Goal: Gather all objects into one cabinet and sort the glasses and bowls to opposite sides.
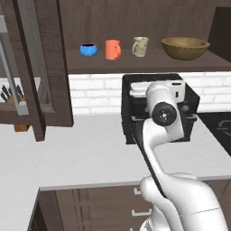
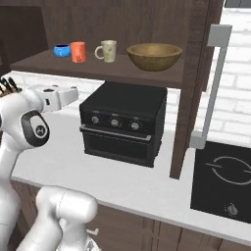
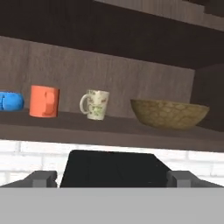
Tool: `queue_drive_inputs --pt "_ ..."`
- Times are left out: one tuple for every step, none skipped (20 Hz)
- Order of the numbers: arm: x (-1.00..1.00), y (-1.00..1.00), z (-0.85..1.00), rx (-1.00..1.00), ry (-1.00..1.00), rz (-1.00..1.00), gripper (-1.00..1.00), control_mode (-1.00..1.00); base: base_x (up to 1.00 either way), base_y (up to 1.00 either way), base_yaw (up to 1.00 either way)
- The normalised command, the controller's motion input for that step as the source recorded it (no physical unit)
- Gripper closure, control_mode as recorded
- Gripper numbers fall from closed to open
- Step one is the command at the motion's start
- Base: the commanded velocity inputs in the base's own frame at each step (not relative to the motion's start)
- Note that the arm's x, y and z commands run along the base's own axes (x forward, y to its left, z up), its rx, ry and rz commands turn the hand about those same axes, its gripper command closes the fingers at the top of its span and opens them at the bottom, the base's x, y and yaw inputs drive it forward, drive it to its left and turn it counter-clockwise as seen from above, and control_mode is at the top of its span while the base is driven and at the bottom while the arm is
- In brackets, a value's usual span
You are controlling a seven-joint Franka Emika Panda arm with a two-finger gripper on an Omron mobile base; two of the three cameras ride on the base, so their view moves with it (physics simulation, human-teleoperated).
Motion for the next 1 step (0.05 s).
queue_drive_inputs --pt "-0.86 -0.07 -0.11 0.0 -0.02 0.0 -1.0 -1.0 0.0 0.0 0.0"
